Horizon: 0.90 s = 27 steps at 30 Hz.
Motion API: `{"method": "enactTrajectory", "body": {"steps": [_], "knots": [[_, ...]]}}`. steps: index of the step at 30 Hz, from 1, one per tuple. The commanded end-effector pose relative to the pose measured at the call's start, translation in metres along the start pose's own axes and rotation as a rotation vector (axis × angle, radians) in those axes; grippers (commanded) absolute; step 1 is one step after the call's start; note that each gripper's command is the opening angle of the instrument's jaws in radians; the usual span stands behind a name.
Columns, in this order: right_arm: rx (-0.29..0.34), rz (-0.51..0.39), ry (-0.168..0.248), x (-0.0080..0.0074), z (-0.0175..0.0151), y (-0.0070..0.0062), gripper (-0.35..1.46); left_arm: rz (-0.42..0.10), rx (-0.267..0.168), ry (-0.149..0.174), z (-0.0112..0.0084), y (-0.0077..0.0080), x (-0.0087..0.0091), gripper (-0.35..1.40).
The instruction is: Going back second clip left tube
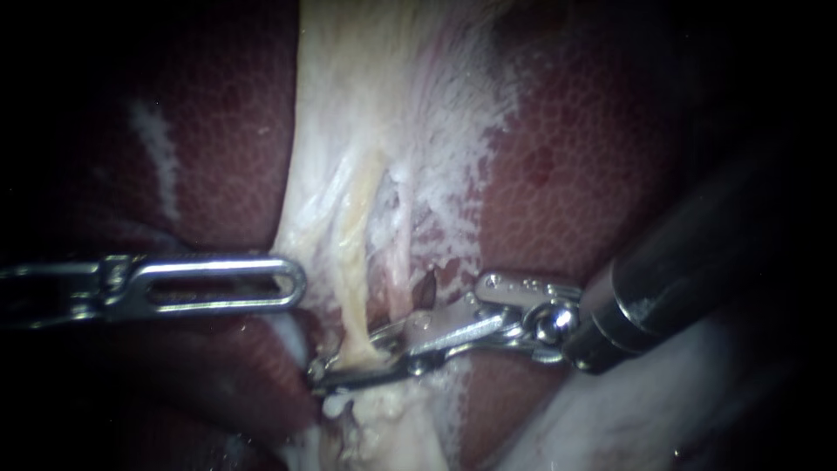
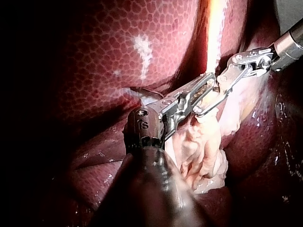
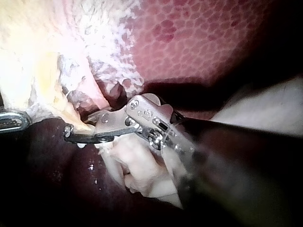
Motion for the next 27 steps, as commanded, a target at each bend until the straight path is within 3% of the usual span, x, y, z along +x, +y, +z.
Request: {"method": "enactTrajectory", "body": {"steps": [1,20,21,23,27], "knots": [[0.0,0.0,0.0,0.0,0.0,0.0,-0.35,0.0,0.0,0.0,0.0,0.0001,0.0,-0.35],[0.002,0.0,-0.001,0.0,0.0003,0.0,-0.35,0.0,-0.007,-0.004,-0.0003,0.0003,0.0,-0.35],[0.002,-0.001,-0.002,0.0,0.0003,-0.0001,-0.3,0.0,-0.007,-0.004,-0.0003,0.0003,0.0,-0.35],[0.003,0.005,-0.002,0.0,0.0003,-0.0001,0.04,0.0,-0.007,-0.004,-0.0003,0.0003,0.0,-0.35],[0.004,-0.113,-0.003,0.0001,0.0005,-0.0002,0.39,0.0,-0.006,-0.004,-0.0004,0.0003,0.0,-0.35]]}}
